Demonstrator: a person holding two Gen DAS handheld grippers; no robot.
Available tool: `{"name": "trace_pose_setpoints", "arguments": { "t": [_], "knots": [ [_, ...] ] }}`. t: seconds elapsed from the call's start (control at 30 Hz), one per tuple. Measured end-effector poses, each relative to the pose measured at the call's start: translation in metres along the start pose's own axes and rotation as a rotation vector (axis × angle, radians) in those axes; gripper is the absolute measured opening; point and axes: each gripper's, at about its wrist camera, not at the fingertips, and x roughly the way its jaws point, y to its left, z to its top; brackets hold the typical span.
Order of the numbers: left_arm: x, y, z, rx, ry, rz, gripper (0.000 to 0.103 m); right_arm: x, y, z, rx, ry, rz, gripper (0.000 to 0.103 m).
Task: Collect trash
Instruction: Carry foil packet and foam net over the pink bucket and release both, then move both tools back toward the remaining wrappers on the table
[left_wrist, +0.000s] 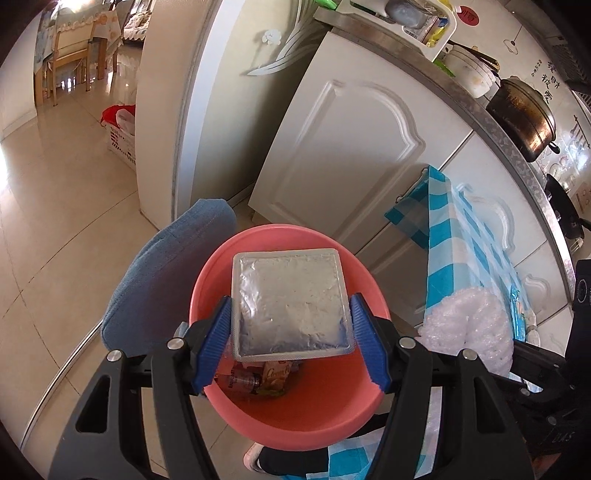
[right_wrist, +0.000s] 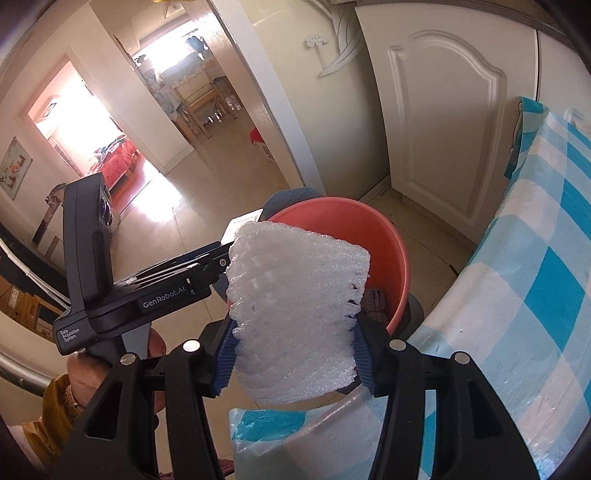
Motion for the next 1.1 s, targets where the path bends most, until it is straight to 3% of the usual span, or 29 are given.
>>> {"name": "trace_pose_setpoints", "arguments": {
  "t": [0.13,0.2,0.27,0.7,1.1],
  "knots": [
    [0.013,0.002,0.001,-0.003,0.020,0.017,0.067,0.009,0.000,0.001,0.005,0.015,-0.014,0.067],
    [0.018,0.003,0.001,-0.007,0.024,0.025,0.077,0.010,0.001,0.001,-0.001,0.010,-0.024,0.076],
    [0.020,0.005,0.001,-0.007,0.020,0.042,0.080,0.009,0.001,0.000,-0.007,0.005,-0.038,0.078],
    [-0.011,0.009,-0.008,-0.007,-0.040,0.091,0.088,-0.065,-0.015,-0.032,0.038,-0.190,-0.130,0.087],
    [-0.032,-0.031,-0.018,0.061,-0.032,-0.012,0.088,-0.125,-0.039,-0.080,0.153,-0.342,-0.213,0.087]
  ]
}}
